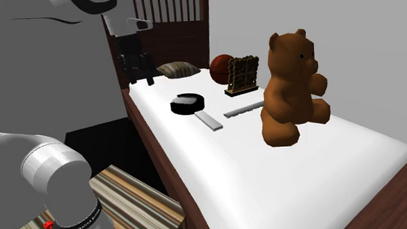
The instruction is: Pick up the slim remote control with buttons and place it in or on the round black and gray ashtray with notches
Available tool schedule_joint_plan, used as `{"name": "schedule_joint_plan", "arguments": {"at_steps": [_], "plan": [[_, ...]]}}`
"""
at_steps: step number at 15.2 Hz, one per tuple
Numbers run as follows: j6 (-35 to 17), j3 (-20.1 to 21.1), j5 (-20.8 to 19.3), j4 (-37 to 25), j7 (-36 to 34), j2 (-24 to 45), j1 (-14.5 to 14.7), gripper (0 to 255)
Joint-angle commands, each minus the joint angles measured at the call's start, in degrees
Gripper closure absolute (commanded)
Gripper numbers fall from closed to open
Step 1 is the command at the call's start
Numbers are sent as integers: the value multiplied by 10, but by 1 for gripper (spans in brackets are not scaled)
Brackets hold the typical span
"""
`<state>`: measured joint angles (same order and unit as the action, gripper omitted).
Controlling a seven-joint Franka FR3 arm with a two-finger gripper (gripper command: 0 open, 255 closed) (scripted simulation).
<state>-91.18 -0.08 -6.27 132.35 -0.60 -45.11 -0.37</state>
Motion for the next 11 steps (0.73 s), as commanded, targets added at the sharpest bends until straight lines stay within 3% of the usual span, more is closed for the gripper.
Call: {"name": "schedule_joint_plan", "arguments": {"at_steps": [1, 11], "plan": [[0, 0, 0, 0, 0, 0, 0, 0], [-150, -108, -25, -14, 205, 166, 33, 0]]}}
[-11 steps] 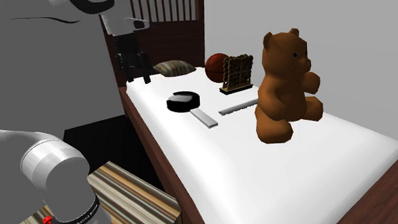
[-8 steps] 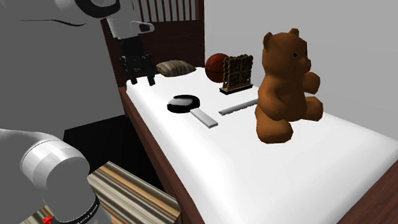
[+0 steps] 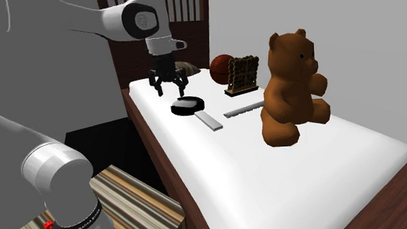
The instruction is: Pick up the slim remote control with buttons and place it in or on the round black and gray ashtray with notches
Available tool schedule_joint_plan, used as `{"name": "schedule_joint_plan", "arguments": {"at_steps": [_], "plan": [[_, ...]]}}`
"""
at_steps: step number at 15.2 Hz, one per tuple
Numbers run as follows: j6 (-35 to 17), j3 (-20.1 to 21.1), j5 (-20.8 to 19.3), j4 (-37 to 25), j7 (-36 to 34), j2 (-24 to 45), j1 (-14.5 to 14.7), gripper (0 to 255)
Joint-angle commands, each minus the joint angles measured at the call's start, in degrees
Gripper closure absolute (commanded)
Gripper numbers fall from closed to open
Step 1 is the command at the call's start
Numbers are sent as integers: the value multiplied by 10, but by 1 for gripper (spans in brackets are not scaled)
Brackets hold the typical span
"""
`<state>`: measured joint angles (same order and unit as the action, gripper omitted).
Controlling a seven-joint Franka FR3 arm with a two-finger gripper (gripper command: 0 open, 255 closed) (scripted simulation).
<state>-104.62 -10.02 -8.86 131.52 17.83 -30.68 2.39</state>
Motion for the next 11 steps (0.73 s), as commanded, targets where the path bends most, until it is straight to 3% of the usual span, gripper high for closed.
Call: {"name": "schedule_joint_plan", "arguments": {"at_steps": [1, 11], "plan": [[-29, -18, 2, -12, 41, 42, 9, 0], [-126, -82, 65, -121, 260, 267, 41, 0]]}}
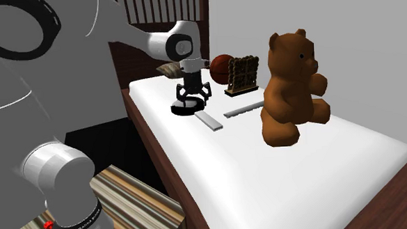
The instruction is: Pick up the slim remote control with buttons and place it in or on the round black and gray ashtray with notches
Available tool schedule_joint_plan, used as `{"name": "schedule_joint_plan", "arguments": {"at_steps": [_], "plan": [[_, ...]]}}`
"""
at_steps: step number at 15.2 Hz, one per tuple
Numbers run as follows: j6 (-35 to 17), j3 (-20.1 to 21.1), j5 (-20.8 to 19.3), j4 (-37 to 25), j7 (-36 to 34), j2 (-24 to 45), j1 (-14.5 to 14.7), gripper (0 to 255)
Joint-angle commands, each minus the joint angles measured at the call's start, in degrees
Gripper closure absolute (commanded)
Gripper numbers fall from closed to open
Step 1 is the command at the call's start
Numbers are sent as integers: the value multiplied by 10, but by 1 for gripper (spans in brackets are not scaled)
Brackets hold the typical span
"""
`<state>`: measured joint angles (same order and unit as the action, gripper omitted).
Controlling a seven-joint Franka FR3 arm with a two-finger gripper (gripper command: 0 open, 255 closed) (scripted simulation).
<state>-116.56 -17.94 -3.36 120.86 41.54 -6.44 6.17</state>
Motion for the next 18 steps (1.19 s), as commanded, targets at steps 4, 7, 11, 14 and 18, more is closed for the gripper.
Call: {"name": "schedule_joint_plan", "arguments": {"at_steps": [4, 7, 11, 14, 18], "plan": [[-24, -6, 50, -78, 110, 119, 2, 0], [-29, 2, 78, -133, 169, 190, -5, 0], [-25, 21, 106, -216, 236, 282, -19, 0], [-38, 24, 108, -211, 239, 290, -20, 0], [-63, 26, 113, -198, 242, 304, -22, 0]]}}
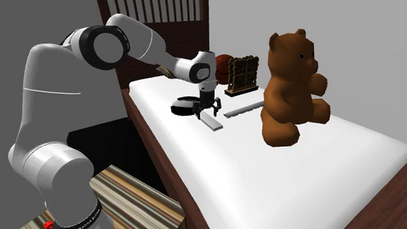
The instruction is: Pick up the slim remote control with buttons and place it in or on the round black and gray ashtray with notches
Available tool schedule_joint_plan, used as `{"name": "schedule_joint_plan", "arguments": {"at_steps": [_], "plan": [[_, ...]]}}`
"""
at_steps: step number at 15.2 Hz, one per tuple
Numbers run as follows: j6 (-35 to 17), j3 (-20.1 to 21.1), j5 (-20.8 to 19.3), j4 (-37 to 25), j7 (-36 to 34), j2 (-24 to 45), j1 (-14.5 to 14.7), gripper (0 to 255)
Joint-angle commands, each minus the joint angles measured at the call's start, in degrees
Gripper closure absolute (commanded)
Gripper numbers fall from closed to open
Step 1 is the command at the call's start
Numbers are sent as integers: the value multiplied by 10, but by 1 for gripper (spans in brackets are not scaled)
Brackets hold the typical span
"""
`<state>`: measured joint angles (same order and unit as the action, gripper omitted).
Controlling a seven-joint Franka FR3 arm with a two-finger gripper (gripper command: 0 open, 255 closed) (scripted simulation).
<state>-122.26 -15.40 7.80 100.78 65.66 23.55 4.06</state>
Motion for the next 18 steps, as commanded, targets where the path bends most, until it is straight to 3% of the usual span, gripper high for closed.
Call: {"name": "schedule_joint_plan", "arguments": {"at_steps": [1, 9, 10, 18], "plan": [[-16, 2, 3, 7, 2, 9, -1, 0], [-16, 2, 3, 7, 2, 9, -1, 0], [-16, 2, 3, 7, 2, 9, -1, 255], [-16, 2, 3, 7, 2, 9, -1, 255]]}}
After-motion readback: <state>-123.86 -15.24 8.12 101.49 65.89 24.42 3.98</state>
